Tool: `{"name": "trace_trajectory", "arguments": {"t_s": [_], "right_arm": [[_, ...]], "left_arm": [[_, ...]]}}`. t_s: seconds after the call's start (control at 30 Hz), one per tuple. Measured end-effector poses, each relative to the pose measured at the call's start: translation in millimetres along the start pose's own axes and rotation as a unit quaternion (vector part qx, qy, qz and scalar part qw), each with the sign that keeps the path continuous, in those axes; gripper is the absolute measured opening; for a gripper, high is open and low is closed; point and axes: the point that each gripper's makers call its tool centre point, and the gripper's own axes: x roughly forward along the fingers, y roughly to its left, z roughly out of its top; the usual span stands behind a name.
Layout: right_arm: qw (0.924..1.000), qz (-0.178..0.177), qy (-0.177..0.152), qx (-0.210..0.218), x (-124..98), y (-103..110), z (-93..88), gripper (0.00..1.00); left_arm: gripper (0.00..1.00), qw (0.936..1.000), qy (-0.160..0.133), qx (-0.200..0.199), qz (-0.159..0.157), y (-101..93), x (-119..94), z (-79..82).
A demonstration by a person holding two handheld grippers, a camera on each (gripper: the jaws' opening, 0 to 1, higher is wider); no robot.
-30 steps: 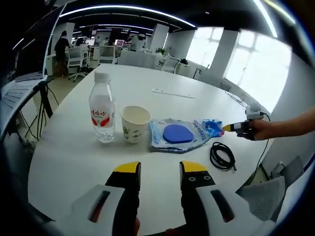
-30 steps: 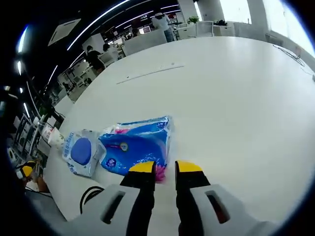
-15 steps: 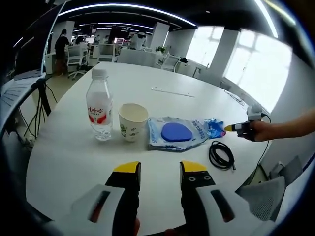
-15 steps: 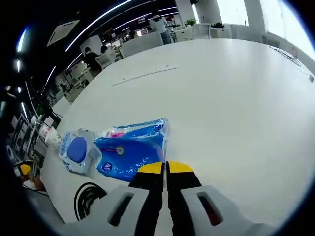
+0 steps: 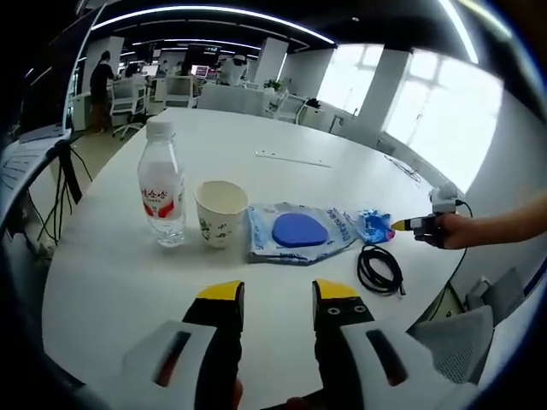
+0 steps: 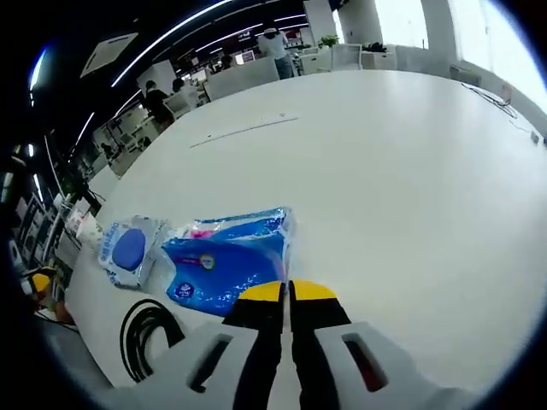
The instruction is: Arrange the tabletop items into an orderly group along one side of the table until the central work area is clear of visible clutter.
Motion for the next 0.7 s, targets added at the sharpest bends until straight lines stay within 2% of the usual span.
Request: {"name": "trace_trajectory", "arguments": {"t_s": [0.2,0.53,0.7], "right_arm": [[1.0,0.003,0.002,-0.002,1,4,0.3,0.01],[0.9999,0.012,0.004,-0.009,-6,7,-1.2,0.07],[0.9991,0.036,-0.007,-0.022,-20,23,4.6,0.14]], "left_arm": [[0.31,1.0,-0.003,-0.003,0.004,3.7,-3,-0.2],[0.31,0.9999,-0.007,-0.002,0.009,10.8,-7,0.6],[0.31,0.9999,-0.008,0.006,0.011,14.7,-9,4.5]]}}
